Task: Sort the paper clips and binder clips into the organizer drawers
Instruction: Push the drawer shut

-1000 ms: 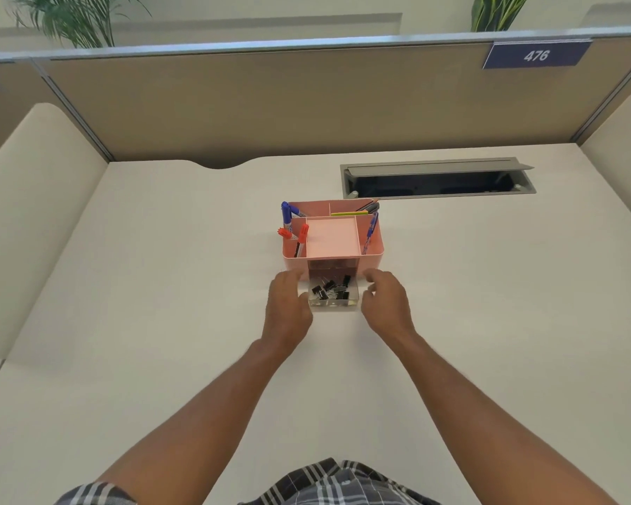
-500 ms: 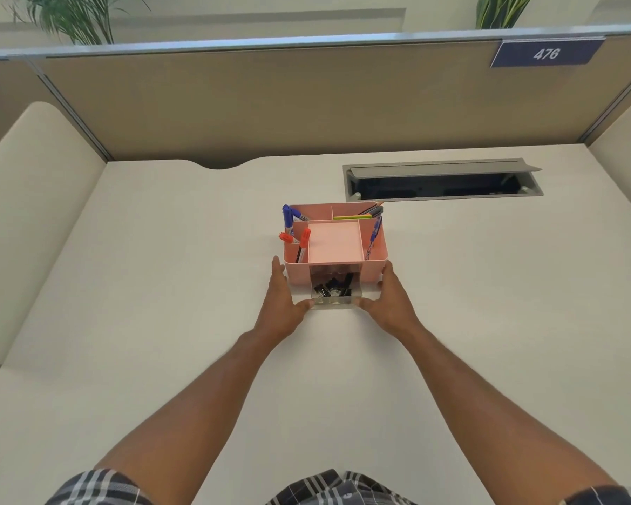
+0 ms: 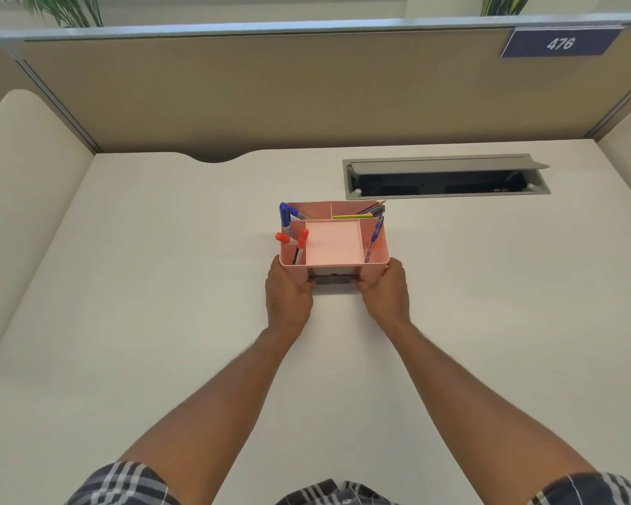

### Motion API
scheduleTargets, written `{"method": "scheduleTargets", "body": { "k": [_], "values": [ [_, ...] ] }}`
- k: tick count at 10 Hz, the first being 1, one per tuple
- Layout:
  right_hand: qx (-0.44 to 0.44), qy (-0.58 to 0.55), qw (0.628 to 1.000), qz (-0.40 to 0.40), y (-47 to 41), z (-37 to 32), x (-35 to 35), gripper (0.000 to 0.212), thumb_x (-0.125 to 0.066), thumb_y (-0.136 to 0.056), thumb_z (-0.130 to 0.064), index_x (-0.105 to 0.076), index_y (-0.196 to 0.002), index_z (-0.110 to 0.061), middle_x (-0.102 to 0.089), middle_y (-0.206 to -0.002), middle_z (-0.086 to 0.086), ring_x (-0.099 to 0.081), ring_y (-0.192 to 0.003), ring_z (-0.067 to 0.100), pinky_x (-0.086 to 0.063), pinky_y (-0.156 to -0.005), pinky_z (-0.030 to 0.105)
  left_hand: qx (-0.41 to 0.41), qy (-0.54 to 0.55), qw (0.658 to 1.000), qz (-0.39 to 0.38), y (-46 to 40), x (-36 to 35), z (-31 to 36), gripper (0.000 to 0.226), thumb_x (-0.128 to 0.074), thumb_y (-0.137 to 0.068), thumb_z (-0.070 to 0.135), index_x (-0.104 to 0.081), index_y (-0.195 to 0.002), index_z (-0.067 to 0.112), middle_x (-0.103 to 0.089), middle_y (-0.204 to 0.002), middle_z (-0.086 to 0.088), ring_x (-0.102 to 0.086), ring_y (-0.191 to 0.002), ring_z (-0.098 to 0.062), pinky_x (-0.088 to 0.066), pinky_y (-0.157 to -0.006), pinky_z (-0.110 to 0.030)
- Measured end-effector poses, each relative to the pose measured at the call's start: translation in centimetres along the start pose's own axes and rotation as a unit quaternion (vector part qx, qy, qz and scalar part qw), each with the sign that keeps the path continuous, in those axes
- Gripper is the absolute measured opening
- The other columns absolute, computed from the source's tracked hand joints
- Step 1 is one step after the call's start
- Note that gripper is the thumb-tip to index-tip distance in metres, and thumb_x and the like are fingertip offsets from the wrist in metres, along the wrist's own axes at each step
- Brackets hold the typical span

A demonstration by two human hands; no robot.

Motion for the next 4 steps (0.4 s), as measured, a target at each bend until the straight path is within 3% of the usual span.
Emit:
{"method": "scheduleTargets", "body": {
  "k": [2,4],
  "values": [
    [0.005,-0.002,1.0,0.003,0.1,-0.1,0.1,0.061,-0.083,-0.068,-0.036,-0.048,-0.117,-0.022,-0.06,-0.116,-0.002,-0.062,-0.097,0.019,-0.058,-0.078,0.04,0.013,-0.018,1.0,-0.006,0.0,0.3,-0.7,0.048,-0.069,-0.086,0.025,-0.044,-0.128,0.027,-0.06,-0.124,0.006,-0.059,-0.106,-0.014,-0.056,-0.091,-0.037],
    [-0.002,0.007,1.0,-0.005,1.4,1.0,0.3,0.071,-0.076,-0.08,-0.027,-0.039,-0.138,-0.012,-0.054,-0.125,0.006,-0.057,-0.107,0.022,-0.051,-0.094,0.042,0.039,-0.061,0.997,-0.031,2.2,0.5,-2.0,0.058,-0.069,-0.088,0.021,-0.038,-0.137,0.024,-0.052,-0.135,0.003,-0.05,-0.123,-0.018,-0.048,-0.103,-0.037]
  ]
}}
Point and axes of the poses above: each hand's wrist, its own y-axis away from the middle knuckle, its own x-axis out of the back of the hand, z = x × y, the point moved 9 cm from there along -y, towards the middle knuckle
